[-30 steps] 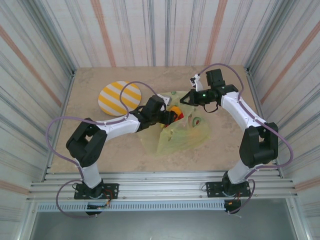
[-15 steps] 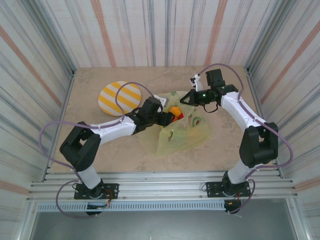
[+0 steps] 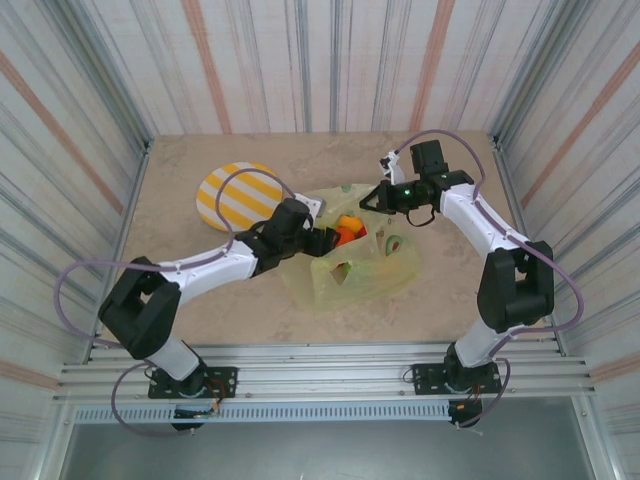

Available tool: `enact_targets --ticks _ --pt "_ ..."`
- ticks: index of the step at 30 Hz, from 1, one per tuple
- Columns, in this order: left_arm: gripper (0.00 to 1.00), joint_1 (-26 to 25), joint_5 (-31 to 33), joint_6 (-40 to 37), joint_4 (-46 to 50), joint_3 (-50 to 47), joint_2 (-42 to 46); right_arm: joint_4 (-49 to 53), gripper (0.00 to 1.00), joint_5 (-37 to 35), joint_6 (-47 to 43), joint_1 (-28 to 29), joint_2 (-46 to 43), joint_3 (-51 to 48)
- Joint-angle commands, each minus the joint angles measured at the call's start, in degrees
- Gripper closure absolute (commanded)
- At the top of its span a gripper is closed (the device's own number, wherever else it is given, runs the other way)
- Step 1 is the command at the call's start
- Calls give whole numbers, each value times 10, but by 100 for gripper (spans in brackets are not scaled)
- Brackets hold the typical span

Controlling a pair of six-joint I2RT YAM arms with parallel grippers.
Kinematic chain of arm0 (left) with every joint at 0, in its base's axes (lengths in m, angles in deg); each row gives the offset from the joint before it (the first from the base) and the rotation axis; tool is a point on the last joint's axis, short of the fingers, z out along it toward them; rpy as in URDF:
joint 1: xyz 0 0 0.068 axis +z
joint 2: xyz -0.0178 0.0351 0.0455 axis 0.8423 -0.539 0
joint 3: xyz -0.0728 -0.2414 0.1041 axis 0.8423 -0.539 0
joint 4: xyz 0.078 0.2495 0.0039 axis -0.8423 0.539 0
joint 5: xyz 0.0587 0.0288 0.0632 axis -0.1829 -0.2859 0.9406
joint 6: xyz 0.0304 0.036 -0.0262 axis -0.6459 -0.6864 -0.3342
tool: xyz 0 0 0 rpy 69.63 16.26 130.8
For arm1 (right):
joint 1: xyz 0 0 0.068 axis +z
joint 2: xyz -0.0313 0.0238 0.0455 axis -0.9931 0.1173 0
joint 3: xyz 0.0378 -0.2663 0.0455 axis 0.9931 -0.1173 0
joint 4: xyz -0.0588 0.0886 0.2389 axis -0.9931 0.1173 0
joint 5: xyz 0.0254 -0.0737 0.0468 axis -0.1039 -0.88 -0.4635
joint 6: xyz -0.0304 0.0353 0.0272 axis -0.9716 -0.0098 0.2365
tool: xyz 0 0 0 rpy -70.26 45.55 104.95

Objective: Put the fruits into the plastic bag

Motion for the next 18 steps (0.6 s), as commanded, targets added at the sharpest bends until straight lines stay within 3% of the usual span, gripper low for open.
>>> enact_targets --ticks 1,12,18 --pt "16 5 6 -10 16 -18 43 -1 100 1 4 -6 6 -6" --pt "17 34 14 -14 31 -76 146 -3 100 2 4 -6 5 -7" --pt "20 62 -28 -18 23 -97 197 -5 100 2 6 -5 6 -7"
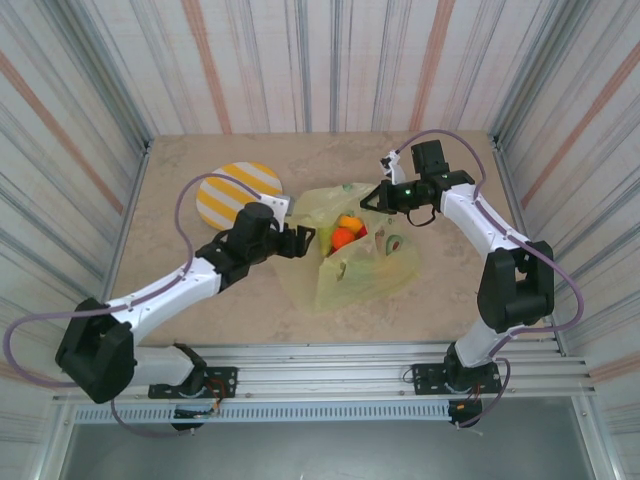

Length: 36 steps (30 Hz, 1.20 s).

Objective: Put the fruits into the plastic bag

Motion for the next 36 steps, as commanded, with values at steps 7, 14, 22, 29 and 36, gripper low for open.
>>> enact_targets --ticks 7,14,22,29,36 --pt "22 24 -54 -19 28 -24 107 -2 100 1 5 -3 5 -5" --pt "19 77 0 29 124 -46 183 -3 100 3 7 -1 14 5" --pt "17 155 -83 111 117 -111 216 2 100 0 6 6 20 15" --pt "17 134 -138 189 36 -175 173 -3 100 -2 10 11 24 14" --pt "25 62 -129 222 -47 -185 98 -5 100 -3 10 15 26 11"
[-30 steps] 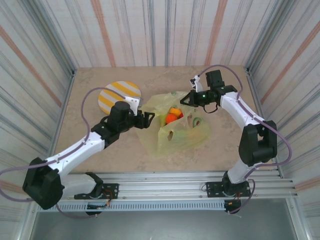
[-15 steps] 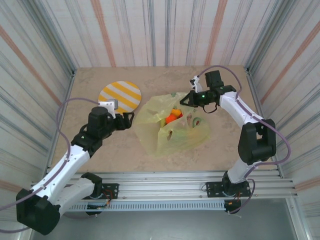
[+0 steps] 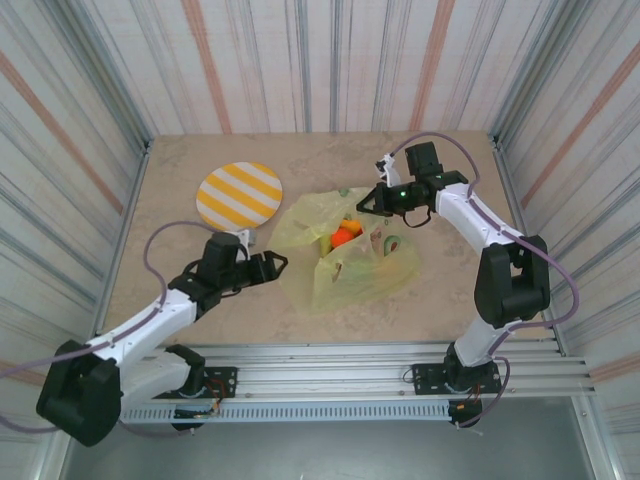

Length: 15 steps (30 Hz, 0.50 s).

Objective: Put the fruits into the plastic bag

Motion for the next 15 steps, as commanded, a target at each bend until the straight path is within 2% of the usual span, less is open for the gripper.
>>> enact_targets --ticks 1,7,11,15 --pt "30 -22 -2 29 -66 -2 -27 -2 100 -3 10 3 7 10" --pt "59 -40 1 26 -95 8 -59 -1 100 -3 8 -2 -4 1" --pt "85 -48 -7 11 -90 26 -54 -1 100 -3 8 -9 -11 -3" --pt "97 -61 -13 -2 -81 54 -37 -2 100 -10 8 -17 -26 -3"
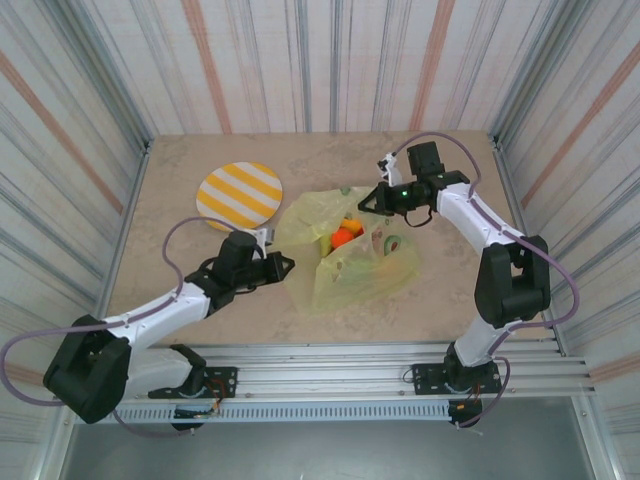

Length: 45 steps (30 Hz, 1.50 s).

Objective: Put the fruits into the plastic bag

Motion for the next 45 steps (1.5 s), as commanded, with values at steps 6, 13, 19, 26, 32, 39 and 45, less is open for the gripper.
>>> enact_targets --ticks 6,13,19,26,32,39,45 --pt "100 -58 -8 -84 22 132 16 -1 100 -23 10 -40 -67 -5" --pt "100 -81 -22 -121 27 237 -25 8 100 -47 15 -96 -134 -15" --pt "100 -82 -15 -144 59 308 -39 25 100 -73 15 -122 -185 -12" --pt "100 -81 43 -176 104 357 -36 6 100 -94 42 -123 -218 -24" --pt "100 -75 67 -174 107 383 -76 -8 100 -107 47 -77 -209 -51" --pt "100 -43 54 -164 108 427 -173 -42 100 -116 51 -61 -183 -71" --pt "100 4 14 -144 108 464 -264 -39 100 -109 51 -67 -118 -78"
